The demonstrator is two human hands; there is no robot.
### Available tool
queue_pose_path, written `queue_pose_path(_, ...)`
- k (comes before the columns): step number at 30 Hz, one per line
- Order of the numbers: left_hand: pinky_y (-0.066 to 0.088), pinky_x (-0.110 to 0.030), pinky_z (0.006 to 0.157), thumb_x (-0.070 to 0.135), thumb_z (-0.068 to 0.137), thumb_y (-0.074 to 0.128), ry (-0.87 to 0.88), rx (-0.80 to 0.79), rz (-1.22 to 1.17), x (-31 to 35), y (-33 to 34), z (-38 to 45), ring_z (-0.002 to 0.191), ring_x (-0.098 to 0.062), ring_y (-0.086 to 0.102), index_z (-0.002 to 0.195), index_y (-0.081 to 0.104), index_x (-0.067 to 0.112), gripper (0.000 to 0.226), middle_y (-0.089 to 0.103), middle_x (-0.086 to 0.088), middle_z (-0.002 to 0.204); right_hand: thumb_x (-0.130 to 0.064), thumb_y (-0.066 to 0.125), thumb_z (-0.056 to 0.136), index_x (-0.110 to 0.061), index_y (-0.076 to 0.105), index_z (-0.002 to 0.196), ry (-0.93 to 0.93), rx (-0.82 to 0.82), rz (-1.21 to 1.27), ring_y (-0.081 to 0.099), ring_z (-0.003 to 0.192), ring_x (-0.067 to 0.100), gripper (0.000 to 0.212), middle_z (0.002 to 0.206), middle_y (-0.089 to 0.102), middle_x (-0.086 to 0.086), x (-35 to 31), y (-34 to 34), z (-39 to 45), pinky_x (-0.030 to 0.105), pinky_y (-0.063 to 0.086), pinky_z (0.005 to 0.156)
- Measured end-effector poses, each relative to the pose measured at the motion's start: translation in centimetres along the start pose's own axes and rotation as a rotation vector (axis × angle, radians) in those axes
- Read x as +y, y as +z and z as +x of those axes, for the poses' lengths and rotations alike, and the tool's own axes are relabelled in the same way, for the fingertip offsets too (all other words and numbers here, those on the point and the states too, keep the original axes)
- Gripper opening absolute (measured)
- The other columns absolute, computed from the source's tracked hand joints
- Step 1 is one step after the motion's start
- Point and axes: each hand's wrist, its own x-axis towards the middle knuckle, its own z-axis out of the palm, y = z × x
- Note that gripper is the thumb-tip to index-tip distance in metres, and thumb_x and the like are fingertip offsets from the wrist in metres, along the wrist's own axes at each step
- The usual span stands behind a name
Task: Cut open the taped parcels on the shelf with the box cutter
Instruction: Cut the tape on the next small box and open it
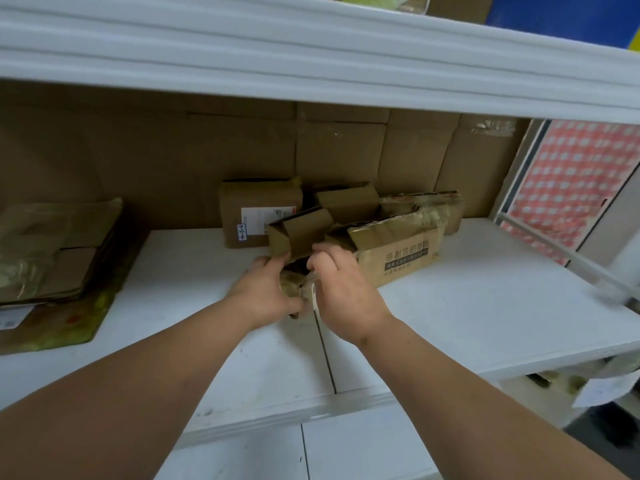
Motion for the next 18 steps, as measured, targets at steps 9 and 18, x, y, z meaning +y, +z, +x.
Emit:
queue_pose_path(9,0.043,-0.026,0.098,0.045,0.063,0.080,0.063,-0.057,0.071,-2.8,-0.6,-2.7,0.124,-0.015,0.042,0.153,0.020,0.035,0.109,0.038,0.004,0.143,-0.025,0.064,0.085,-0.021,0.012,0.153,0.254,-0.051,-0.270,0.002,0.151,0.021,0.085,0.163,0.012,-0.001,3.4,1.6,-0.9,0.051,0.006,0.122)
queue_pose_path(18,0.040,-0.008,0.079,0.042,0.060,0.083,0.025,-0.016,0.039,-2.8,-0.8,-2.6,0.115,-0.004,0.045,0.151,0.019,0.043,0.110,0.042,0.016,0.135,-0.028,0.060,0.087,-0.033,0.024,0.145,0.265,-0.109,-0.307,0.032,0.139,0.024,0.069,0.147,0.041,-0.005,6.8,3.1,0.8,0.052,0.021,0.119)
